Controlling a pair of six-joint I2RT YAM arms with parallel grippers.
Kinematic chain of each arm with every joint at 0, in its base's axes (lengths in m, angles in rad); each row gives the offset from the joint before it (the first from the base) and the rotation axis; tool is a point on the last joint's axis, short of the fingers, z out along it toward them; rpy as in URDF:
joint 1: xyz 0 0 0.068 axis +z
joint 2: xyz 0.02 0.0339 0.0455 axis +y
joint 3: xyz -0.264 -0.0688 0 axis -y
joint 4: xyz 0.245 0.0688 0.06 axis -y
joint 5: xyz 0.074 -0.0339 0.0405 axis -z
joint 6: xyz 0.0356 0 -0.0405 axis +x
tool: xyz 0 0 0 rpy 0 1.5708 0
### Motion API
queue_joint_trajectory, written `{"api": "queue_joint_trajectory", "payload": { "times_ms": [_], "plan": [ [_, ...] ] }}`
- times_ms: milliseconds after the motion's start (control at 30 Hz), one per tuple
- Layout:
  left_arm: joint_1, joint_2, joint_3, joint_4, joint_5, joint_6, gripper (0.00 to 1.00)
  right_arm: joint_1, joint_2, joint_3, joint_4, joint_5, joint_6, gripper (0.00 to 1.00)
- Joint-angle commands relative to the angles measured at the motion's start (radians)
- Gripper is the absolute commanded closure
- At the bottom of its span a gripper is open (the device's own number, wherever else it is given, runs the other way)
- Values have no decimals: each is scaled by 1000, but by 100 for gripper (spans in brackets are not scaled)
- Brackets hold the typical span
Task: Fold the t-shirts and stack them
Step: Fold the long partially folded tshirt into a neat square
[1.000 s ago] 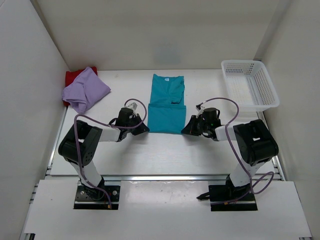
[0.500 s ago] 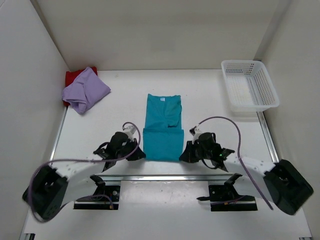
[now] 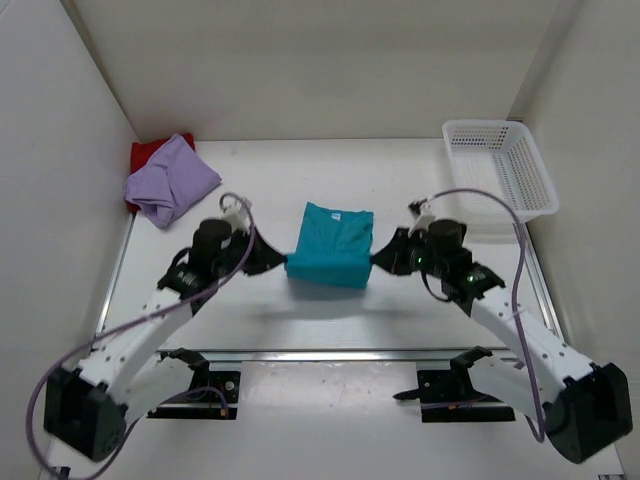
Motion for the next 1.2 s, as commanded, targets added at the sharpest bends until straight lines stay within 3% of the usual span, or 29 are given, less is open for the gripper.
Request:
{"api": "queue_joint_trajectory", "payload": {
  "times_ms": [0,200,433,533,600,633,700,767,833,867,933,1033,1167],
  "plan": [
    [36,174,209,130,9,34,100,-138,130,116,64,-85,-116,100],
    [70,671,506,161,-44,53,100,-283,514,342,167,-163,-128,100],
    [106,1034,758,178,-68,23,98,-352,828,541,206,-214,-128,99],
    [127,1114,829,195,-70,-1,91,-358,923,635,183,-216,-128,99],
    [136,1139,838,241,-30,-35,85,-366,978,685,183,-226,-130,94],
    [153,1145,832,270,-8,-55,76,-369,1000,725,183,-235,-128,89],
    [178,1144,846,298,4,-61,57,-375,1039,773,148,-228,-122,72],
    [191,1113,834,308,-1,-69,45,-369,1041,822,134,-216,-140,59],
    [190,1064,797,336,-23,-66,48,-355,1027,837,106,-181,-172,49],
    [179,1032,768,356,-25,-64,53,-352,1006,821,98,-151,-171,50],
    [142,975,713,388,-30,-67,57,-324,965,775,116,-133,-185,62],
    [57,932,639,430,5,-61,58,-284,877,641,166,-56,-179,89],
    [-23,897,449,544,-22,-84,59,-258,836,505,303,-140,-128,100]
  ]
}}
